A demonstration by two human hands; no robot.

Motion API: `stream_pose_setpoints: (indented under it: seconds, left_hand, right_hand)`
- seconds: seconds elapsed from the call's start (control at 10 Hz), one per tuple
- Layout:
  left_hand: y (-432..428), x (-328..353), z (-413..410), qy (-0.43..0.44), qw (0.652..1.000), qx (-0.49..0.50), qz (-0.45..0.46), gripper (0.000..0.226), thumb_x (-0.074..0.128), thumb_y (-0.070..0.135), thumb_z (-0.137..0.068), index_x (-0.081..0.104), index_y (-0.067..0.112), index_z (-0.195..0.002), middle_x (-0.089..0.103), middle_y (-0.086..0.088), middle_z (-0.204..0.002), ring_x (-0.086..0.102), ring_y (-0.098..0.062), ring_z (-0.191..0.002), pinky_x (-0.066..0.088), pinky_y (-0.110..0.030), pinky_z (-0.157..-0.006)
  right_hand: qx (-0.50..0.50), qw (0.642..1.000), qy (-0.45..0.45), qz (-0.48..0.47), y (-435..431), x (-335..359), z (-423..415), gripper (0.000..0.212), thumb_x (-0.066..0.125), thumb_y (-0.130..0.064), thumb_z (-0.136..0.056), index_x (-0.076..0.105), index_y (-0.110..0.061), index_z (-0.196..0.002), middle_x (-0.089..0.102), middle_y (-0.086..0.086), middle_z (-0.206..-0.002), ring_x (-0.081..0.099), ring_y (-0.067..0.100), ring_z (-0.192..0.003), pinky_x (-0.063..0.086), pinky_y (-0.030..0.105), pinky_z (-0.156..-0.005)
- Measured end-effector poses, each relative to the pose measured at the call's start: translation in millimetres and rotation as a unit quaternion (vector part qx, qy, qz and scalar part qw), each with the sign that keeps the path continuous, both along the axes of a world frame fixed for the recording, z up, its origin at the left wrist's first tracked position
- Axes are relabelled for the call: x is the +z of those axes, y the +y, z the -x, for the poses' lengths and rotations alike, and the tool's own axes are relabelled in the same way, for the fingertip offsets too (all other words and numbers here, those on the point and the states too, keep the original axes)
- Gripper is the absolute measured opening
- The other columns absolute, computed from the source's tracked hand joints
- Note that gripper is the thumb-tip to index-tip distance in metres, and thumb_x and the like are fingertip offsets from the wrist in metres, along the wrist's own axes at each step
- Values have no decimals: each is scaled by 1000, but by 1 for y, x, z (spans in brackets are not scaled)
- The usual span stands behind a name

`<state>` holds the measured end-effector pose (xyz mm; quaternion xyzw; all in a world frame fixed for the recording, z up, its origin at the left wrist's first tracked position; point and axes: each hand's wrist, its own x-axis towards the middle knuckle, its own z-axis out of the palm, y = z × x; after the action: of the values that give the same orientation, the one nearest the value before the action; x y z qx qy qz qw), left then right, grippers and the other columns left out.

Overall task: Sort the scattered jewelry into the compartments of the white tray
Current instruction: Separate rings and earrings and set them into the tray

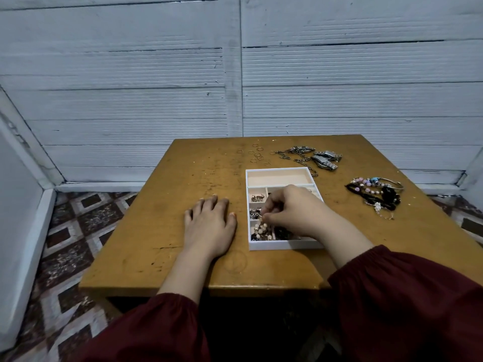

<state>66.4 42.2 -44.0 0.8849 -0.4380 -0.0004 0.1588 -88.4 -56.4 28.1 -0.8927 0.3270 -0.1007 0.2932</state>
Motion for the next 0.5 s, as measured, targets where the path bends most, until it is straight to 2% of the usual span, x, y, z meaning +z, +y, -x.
stream_pose_setpoints:
  seconds: [0.1,0.2,0.3,0.5]
  left_hand:
    - [0,0,0,-1,1000,0,-3,49,33,47,-97,34,31,-144,25,3,-156,17,-22,-144,11,-46,-115]
    - [0,0,1,-3,1000,0,-3,50,32,47,-97,34,30,-144,25,3,-156,17,-22,-144,11,-46,-115]
    - [0,0,1,-4,1000,2,-2,50,33,47,-97,34,31,-144,26,3,-156,17,-22,-144,12,-46,-114]
    - [0,0,0,-5,1000,-2,1,50,33,47,-97,34,30,-144,26,3,-155,17,-21,-143,11,-46,-114]
  right_hand:
    - [8,1000,11,12,-2,-3,2,4,75,-21,-77,75,-19,-80,66,-10,-66,55,-1,-58,37,7,-41]
    - [7,1000,5,23,0,-6,1,3,76,-22,-76,75,-21,-79,68,-9,-66,61,3,-64,49,20,-58]
    - [15,999,8,35,2,-8,-1,4,72,-22,-78,75,-22,-81,71,-6,-72,65,8,-71,54,28,-70]
    - [37,998,33,42,4,-6,-1,23,57,-13,-85,74,-24,-95,72,-1,-88,64,12,-83,53,29,-77]
